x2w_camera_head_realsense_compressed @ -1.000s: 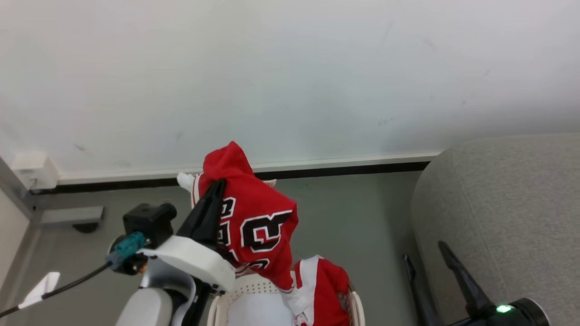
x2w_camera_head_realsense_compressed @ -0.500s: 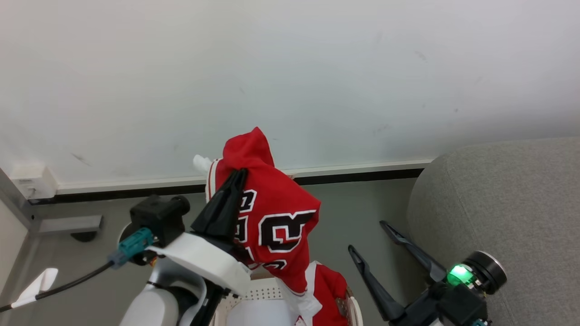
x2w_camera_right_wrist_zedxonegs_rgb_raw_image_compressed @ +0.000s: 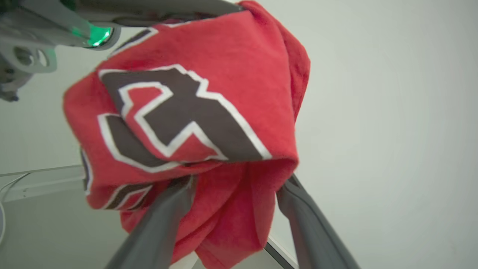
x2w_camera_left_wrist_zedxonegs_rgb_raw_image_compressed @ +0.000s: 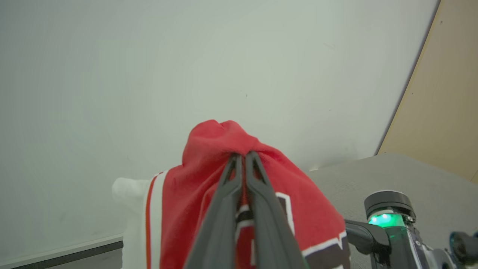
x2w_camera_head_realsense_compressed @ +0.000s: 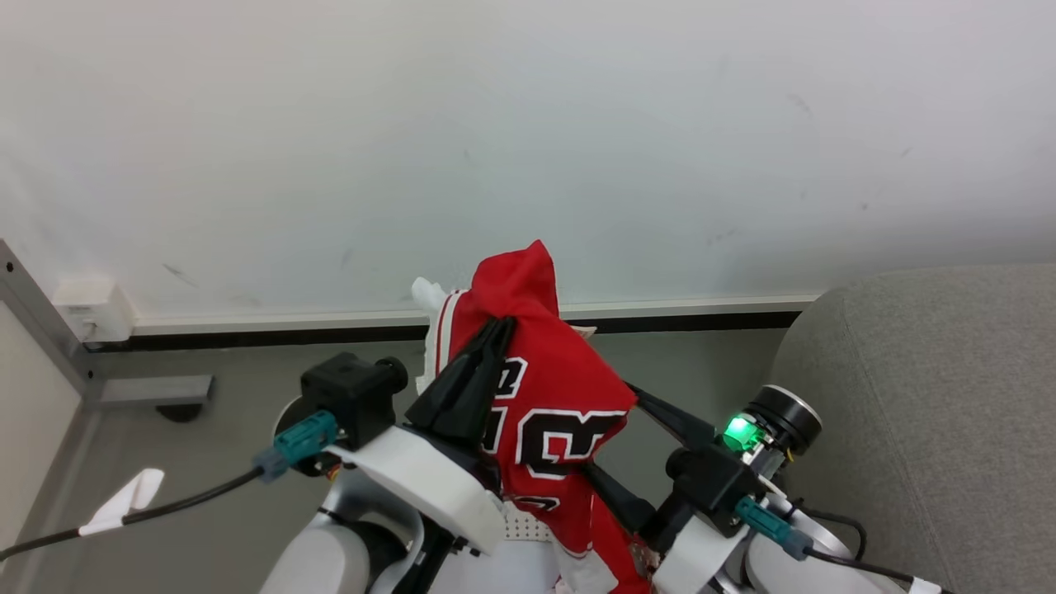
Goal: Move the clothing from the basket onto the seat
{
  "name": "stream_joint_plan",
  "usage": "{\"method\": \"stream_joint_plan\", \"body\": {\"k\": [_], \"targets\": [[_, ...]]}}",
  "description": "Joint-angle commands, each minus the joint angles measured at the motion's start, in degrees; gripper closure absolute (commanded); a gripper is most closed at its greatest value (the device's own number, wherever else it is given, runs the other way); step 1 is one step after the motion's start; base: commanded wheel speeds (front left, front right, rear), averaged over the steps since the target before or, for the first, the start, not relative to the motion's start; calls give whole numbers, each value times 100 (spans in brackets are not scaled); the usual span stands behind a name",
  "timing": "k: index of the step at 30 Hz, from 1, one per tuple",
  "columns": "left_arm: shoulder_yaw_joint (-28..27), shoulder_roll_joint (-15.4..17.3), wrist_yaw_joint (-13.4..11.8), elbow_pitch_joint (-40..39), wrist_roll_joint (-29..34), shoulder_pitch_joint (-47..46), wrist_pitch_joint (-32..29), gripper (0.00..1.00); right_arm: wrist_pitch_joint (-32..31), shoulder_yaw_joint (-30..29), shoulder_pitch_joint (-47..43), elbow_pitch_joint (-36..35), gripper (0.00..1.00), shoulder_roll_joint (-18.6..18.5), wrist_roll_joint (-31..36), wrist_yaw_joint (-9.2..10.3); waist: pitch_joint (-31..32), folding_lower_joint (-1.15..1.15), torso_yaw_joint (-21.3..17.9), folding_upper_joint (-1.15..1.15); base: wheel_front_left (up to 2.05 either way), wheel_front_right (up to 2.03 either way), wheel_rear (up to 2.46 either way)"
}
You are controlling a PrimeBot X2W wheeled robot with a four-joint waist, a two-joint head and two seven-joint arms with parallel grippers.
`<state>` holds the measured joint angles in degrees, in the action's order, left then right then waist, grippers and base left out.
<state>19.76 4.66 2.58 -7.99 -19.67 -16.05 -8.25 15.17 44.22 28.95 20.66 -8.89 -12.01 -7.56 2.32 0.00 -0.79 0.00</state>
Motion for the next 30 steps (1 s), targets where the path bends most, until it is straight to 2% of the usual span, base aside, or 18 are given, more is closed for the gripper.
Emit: {"method": "stream_joint_plan", "body": {"k": [1, 6, 7, 8, 9, 13, 14, 15, 16, 17, 23, 30], "targets": [[13, 0, 28, 5, -82, -55, -8, 100, -2, 21, 106, 72, 0, 36, 0, 14, -3, 0, 26, 0, 0, 0, 0], [120, -25, 37, 41, -132, -70, -23, 100, -2, 115, 411, 425, 0, 282, -136, 14, -16, 0, 90, 0, 0, 0, 0], [143, -29, 38, 51, -137, -73, -16, 100, -3, 131, 416, 498, 4, 318, -193, 14, -16, 0, 106, 0, 0, 0, 0], [158, -31, 40, 67, -129, -76, -10, 100, -2, 102, 399, 547, 62, 373, -332, 14, -13, 0, 122, 0, 0, 0, 0], [169, -33, 37, 81, -135, -78, -3, 100, -2, 27, 400, 572, 100, 414, -440, 14, -11, 0, 136, 0, 0, 0, 0], [154, 1, -17, 117, -74, -99, 48, 100, -1, -184, 345, 522, 100, 497, -590, 14, -19, 0, 156, 0, 0, 0, 0], [163, 27, -22, 122, -26, -112, 52, 89, -1, -235, 325, 497, 100, 516, -593, 14, -23, 0, 153, 0, 0, 0, 0], [165, 47, -26, 133, 3, -117, 71, 59, -2, -299, 294, 468, 100, 529, -615, 14, -26, 0, 152, 0, 0, 0, 0], [170, 68, -30, 138, 21, -122, 93, 13, -1, -371, 256, 430, 100, 539, -650, 14, -30, 0, 149, 0, 0, 0, 0], [175, 88, -32, 147, 30, -122, 99, 0, -1, -435, 225, 404, 100, 550, -667, 14, -31, 0, 145, 0, 0, 0, 0], [206, 150, -29, 215, 65, -83, 136, 0, -1, -740, 80, 274, 100, 553, -692, 14, -49, 0, 91, 0, 0, 0, 0], [297, 251, 52, 396, 176, 18, 455, 0, 0, -1071, -95, 124, 100, 421, -642, 14, -83, 0, -23, 0, 0, 0, 0]]}}
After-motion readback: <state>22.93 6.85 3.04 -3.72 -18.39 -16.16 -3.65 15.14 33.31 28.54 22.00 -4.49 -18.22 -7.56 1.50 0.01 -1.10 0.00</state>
